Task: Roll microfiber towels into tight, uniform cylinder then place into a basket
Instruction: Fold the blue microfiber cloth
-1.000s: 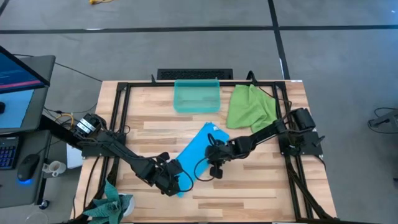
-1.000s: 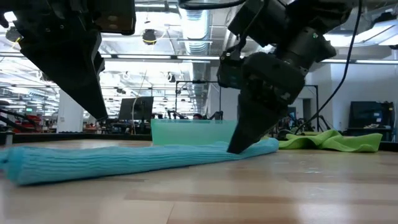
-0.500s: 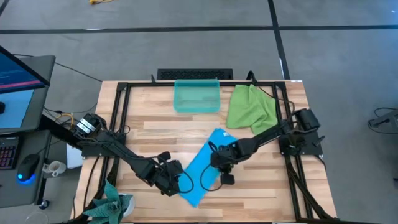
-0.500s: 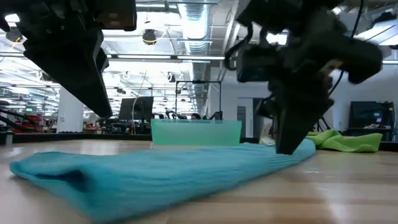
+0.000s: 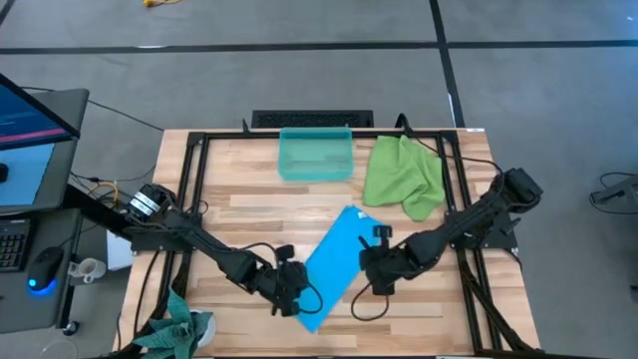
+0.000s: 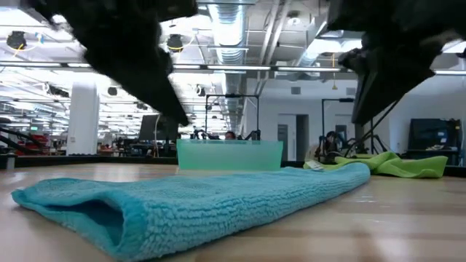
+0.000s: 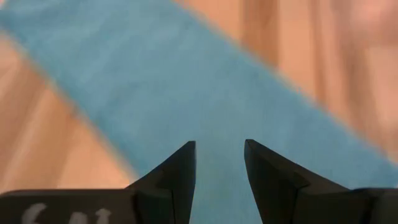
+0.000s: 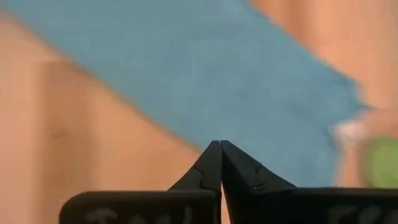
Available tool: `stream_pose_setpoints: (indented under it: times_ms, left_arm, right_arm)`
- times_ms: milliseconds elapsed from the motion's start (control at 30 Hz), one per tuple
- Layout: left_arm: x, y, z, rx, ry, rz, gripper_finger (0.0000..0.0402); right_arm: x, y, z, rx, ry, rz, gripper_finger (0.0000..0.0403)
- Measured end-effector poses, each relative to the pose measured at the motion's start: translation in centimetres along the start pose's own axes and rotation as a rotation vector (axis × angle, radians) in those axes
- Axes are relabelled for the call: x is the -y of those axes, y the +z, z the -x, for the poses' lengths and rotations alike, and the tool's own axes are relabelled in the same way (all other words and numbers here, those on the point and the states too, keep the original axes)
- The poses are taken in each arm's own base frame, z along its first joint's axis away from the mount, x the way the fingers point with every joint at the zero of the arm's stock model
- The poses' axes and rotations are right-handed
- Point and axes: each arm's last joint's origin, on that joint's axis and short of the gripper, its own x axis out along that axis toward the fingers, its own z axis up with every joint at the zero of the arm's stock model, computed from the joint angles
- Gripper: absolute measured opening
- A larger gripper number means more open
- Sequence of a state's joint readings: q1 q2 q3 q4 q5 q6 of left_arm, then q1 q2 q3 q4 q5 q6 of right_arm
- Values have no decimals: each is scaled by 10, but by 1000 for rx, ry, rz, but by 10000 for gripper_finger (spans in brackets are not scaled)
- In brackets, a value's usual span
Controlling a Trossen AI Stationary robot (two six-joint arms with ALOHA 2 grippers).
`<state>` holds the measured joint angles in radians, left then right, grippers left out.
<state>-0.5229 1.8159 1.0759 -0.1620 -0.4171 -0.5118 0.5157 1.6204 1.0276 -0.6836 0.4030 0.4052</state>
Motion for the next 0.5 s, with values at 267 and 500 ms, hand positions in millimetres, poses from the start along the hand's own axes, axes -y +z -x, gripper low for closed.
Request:
stream_pose_setpoints:
  times_ms: [267,500]
  left_arm:
    - [-4,2,-28,17,-76,-54,128]
    - [-18,-5,-46,-70,-62,-5,128]
  right_arm:
    - [21,-35,-9,16,-108,-102,25]
    - [52,-51,-28,72,-32,-272,21]
